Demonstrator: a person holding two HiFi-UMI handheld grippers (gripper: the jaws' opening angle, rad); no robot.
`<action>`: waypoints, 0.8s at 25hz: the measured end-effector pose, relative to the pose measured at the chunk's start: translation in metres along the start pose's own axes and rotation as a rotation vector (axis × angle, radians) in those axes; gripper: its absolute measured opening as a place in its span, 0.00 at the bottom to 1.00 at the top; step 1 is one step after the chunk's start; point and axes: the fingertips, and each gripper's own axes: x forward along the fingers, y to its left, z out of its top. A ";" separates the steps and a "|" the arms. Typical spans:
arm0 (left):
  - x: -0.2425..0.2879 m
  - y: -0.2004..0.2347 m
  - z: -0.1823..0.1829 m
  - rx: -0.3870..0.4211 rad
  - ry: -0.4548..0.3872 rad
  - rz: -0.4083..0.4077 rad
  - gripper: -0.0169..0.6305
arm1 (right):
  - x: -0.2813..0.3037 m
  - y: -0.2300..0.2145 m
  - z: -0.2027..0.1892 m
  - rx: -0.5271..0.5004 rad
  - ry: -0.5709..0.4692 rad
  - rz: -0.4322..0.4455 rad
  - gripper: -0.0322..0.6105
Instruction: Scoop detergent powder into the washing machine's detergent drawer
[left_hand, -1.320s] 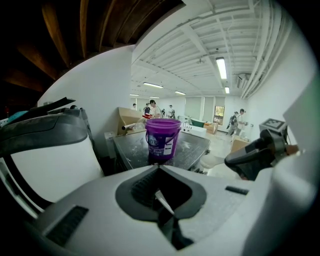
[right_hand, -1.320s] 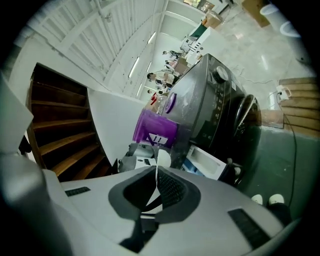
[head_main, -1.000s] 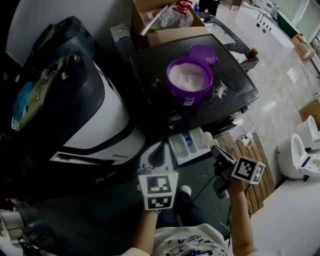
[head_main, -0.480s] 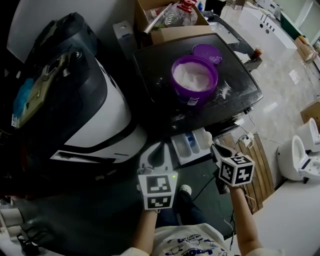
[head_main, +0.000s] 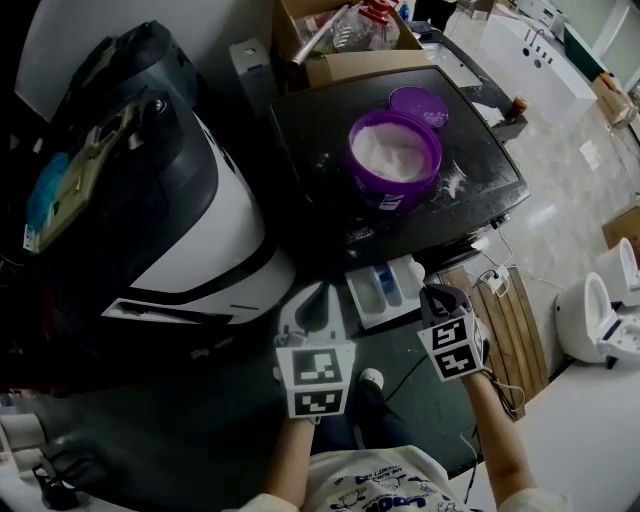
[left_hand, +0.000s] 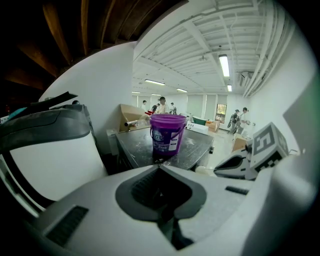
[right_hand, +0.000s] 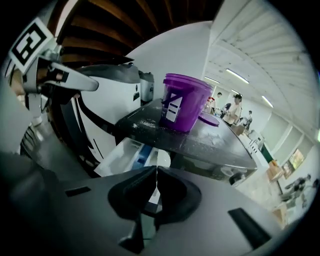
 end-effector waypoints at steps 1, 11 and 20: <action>0.000 0.001 0.000 0.000 0.000 0.001 0.03 | 0.001 0.000 -0.001 -0.045 0.005 -0.015 0.08; -0.001 0.004 0.000 -0.004 0.000 0.004 0.03 | 0.009 0.005 -0.003 -0.509 0.029 -0.151 0.08; -0.002 0.007 -0.002 -0.014 0.002 0.009 0.03 | 0.015 0.012 -0.007 -0.811 0.022 -0.243 0.08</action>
